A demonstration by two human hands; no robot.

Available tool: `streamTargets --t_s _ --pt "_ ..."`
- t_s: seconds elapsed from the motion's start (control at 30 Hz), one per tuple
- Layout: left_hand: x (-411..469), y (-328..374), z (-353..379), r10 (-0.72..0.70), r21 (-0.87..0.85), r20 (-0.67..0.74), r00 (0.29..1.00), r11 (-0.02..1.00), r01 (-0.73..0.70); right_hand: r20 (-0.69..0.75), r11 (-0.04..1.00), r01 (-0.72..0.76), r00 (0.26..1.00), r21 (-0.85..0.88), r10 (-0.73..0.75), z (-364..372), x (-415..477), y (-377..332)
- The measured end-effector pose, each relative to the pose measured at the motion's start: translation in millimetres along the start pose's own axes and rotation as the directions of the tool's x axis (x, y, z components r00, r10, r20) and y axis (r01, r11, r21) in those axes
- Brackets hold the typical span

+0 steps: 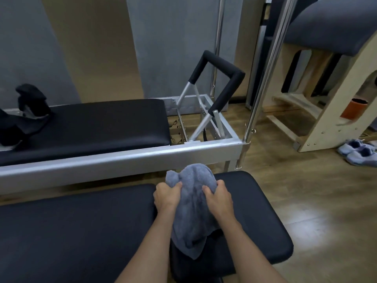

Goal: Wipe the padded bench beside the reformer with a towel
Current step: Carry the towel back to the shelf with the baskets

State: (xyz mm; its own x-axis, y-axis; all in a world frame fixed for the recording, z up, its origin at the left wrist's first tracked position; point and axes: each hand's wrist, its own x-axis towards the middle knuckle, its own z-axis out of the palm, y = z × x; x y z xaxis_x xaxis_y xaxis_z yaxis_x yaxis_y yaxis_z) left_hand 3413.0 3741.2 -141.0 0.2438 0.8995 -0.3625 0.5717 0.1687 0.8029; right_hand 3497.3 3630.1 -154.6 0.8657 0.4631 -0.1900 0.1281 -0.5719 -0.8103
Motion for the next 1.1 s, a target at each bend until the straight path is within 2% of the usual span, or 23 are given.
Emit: streamTargets --t_s 0.13,0.23,0.33,0.47,0.6,0.73,0.83,1.0,1.1 --pt "2 12 -6 0.268 -0.036 0.063 0.961 0.963 -0.267 -0.031 0.955 -0.048 0.998 0.293 0.060 -7 -3 0" --pt "0 31 -10 0.404 -0.273 0.120 0.907 0.892 -0.361 -0.025 0.845 -0.091 0.992 0.526 0.123 -15 -5 -3" --pt "-8 56 -13 0.476 -0.439 0.190 0.859 0.824 -0.359 0.046 0.720 -0.151 0.986 0.678 0.163 -28 -10 -16" --pt "-34 101 -34 0.525 -0.586 0.274 0.806 0.755 -0.293 0.033 0.595 -0.108 0.990 0.797 0.135 -63 -33 -60" --pt "-89 178 -78 0.617 -0.674 0.343 0.709 0.687 -0.272 0.094 0.321 -0.095 0.995 0.942 0.020 -127 -79 -127" --pt "-190 264 -109 0.658 -0.686 0.554 0.510 0.708 -0.168 0.050 0.183 -0.047 0.999 0.982 -0.011 -214 -151 -185" --pt "-298 327 -131 0.640 -0.658 0.687 0.345 0.749 -0.079 -0.115 0.135 0.108 0.992 0.985 0.045 -302 -230 -231" --pt "-502 396 -171 0.616 -0.615 0.787 0.047 0.788 -0.018 -0.419 0.175 0.392 0.893 0.903 0.162 -453 -402 -276" --pt "-625 392 -192 0.570 -0.573 0.808 -0.149 0.819 0.028 -0.561 0.231 0.514 0.784 0.826 0.265 -515 -526 -274"
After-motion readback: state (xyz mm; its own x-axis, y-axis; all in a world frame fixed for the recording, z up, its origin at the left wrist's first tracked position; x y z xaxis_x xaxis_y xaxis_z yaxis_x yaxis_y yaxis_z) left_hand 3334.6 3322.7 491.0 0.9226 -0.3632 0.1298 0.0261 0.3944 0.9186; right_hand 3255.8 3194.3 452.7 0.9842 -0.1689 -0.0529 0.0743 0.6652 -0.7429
